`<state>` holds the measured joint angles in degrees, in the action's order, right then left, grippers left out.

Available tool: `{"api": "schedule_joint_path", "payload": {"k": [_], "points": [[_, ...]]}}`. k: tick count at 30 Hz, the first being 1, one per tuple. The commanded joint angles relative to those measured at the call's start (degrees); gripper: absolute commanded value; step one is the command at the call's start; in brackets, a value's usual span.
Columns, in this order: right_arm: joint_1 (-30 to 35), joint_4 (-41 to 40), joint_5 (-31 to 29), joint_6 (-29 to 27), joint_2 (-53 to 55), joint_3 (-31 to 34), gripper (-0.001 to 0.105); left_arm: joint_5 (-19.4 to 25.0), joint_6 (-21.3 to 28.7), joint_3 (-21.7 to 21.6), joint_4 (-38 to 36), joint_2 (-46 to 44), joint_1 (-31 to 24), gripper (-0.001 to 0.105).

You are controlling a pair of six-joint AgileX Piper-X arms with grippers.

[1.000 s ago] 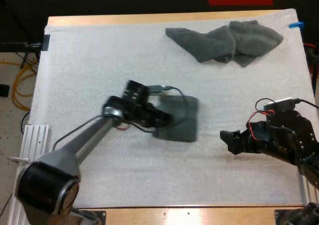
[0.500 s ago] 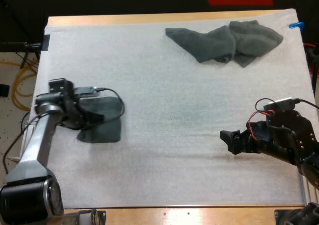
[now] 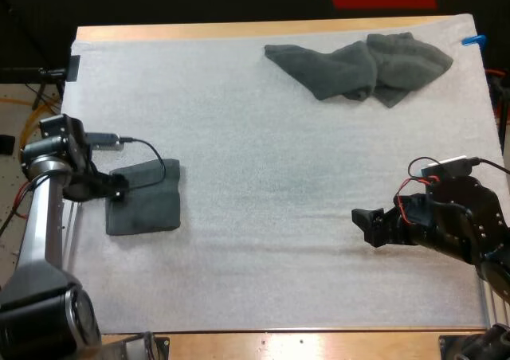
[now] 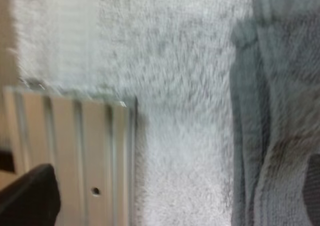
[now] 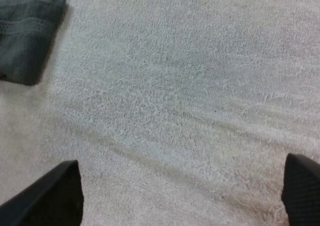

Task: Pick towel from pile fold and stack

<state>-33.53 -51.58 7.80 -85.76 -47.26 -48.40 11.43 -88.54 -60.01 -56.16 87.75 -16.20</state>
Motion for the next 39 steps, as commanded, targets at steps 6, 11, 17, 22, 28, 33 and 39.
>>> {"api": "schedule_joint_path", "payload": {"k": [6,11,17,22,28,33,39], "points": [[-0.09,0.40,-0.17,-0.61,0.35,-0.54,0.078,-8.02,-0.29,-1.58,-0.64,-10.99,1.65,0.105],[-0.09,0.40,-0.17,-0.61,0.35,-0.54,0.078,-12.12,-0.78,-1.58,-0.52,-21.66,7.02,0.105],[0.45,0.74,-0.30,-0.55,-0.06,-0.54,0.078,-13.09,-5.60,-1.45,-0.11,-30.40,15.71,0.105],[6.76,1.73,0.04,-1.84,-2.87,-0.54,0.078,-12.99,-8.01,-1.45,-0.11,-32.63,21.25,0.105],[23.16,1.13,1.43,-10.53,-4.70,-0.89,0.078,-11.85,-6.81,-1.45,-0.59,-33.02,22.00,0.105],[34.75,-2.89,1.29,-15.64,-2.92,-3.47,0.078,-7.31,-4.81,-1.45,-3.09,-35.71,21.90,0.105],[37.38,-3.60,-0.21,-16.58,5.49,-3.79,0.078,-6.48,-6.06,1.13,-3.40,-45.47,18.25,0.105]]}}
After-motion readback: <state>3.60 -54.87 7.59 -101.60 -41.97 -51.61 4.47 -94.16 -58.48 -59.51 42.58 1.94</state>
